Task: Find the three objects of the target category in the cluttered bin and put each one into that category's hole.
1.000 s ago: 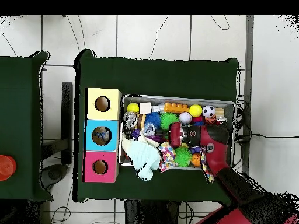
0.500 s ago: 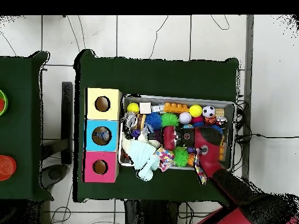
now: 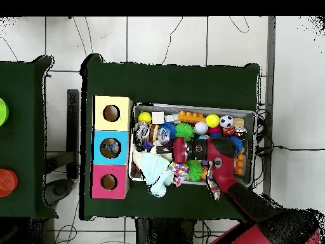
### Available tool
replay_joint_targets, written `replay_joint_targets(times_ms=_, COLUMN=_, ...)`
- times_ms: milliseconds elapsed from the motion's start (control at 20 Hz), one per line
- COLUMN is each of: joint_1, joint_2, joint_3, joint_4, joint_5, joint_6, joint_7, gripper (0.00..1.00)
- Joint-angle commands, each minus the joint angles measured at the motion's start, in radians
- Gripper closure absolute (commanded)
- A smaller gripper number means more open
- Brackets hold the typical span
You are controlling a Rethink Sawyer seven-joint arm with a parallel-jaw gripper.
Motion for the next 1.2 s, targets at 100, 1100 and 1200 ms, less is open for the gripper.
replay_joint_targets(times_ms=100, joint_1=0.041, joint_2=0.149, joint_3=0.031, joint_4=-0.063, joint_5=0.036, joint_6=0.055, joint_7=0.033, gripper=1.00)
replay_joint_targets(times_ms=1100, joint_1=0.383, joint_2=0.134, joint_3=-0.416, joint_4=-0.460, joint_5=-0.122, joint_6=-0.441, joint_7=0.345, gripper=1.00)
replay_joint_targets(times_ms=1200, joint_1=0.384, joint_2=0.143, joint_3=-0.411, joint_4=-0.452, joint_5=-0.069, joint_6=-0.427, joint_7=0.361, gripper=1.00)
